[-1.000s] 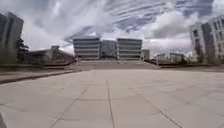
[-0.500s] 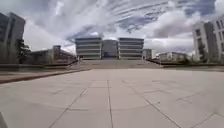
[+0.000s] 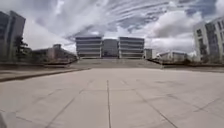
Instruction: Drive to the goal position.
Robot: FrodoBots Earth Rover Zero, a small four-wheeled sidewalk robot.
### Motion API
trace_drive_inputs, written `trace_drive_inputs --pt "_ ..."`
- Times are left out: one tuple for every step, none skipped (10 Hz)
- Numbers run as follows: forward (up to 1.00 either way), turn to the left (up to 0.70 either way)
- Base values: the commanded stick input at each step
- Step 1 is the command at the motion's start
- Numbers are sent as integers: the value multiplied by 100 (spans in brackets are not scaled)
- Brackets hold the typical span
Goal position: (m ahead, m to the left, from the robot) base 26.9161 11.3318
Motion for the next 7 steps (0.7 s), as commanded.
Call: trace_drive_inputs --pt "100 0" --pt "100 0" --pt "100 0" --pt "100 0" --pt "100 0" --pt "100 0" --pt "100 0"
